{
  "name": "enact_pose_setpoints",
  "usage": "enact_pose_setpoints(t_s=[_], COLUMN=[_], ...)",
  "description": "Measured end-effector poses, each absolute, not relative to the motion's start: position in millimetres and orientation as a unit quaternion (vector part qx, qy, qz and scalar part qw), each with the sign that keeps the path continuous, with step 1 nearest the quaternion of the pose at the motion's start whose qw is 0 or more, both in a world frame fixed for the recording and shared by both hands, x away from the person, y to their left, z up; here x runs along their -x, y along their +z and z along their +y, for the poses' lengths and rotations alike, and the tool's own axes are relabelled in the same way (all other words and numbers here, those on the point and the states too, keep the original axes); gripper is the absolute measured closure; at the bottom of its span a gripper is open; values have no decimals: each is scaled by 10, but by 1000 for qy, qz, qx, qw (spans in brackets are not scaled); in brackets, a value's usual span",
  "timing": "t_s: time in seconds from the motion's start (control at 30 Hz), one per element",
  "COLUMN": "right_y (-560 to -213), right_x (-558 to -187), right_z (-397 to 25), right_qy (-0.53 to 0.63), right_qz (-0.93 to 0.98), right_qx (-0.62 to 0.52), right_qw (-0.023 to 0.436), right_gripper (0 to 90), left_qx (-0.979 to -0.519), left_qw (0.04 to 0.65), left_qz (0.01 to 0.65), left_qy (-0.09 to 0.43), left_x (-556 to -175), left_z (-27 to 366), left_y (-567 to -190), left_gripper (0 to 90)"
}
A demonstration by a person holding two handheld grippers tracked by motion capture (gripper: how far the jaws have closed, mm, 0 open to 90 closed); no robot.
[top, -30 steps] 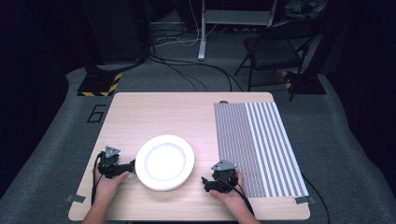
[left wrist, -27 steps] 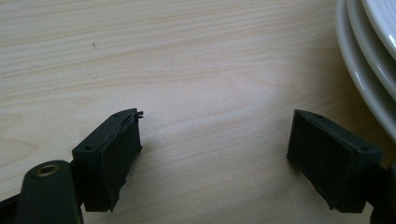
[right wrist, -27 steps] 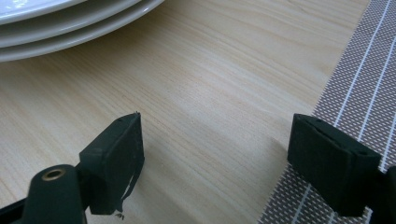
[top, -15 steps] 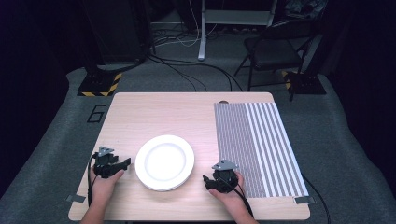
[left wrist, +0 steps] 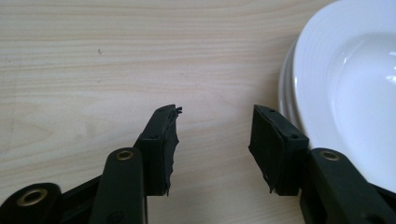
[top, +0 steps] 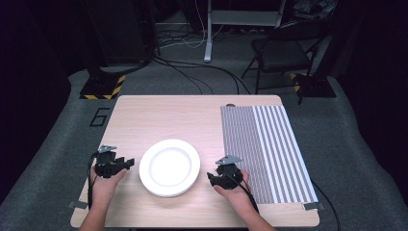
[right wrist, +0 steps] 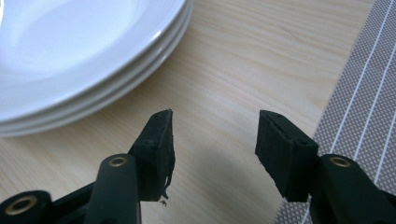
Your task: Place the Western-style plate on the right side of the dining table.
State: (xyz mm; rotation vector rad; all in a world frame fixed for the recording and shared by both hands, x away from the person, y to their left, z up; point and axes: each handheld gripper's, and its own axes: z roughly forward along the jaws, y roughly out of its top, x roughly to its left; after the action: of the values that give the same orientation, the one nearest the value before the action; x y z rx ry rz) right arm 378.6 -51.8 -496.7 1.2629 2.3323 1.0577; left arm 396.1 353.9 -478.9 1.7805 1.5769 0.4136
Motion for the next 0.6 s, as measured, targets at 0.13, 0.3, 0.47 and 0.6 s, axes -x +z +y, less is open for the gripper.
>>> enact_pose_setpoints(t_s=[0.13, 0.3, 0.47, 0.6], right_y=[-4871, -4818, -4779, -4759], right_x=[-3915, -4062, -4103, -4055], right_z=[-509, -507, -504, -504], right_qy=[378, 401, 419, 429], right_qz=[806, 794, 783, 780], right_qx=[-426, -435, -440, -434], right_qw=[160, 140, 136, 142], right_gripper=[516, 537, 541, 521], left_qx=[-677, -673, -663, -649], left_qw=[380, 400, 425, 451], left_qz=[611, 603, 603, 606], left_qy=[156, 153, 123, 93], left_x=[-4021, -3976, -3926, -3875], left_z=[3483, 3469, 3503, 3524], left_y=[-4690, -4674, -4713, -4750], left_gripper=[560, 628, 679, 742])
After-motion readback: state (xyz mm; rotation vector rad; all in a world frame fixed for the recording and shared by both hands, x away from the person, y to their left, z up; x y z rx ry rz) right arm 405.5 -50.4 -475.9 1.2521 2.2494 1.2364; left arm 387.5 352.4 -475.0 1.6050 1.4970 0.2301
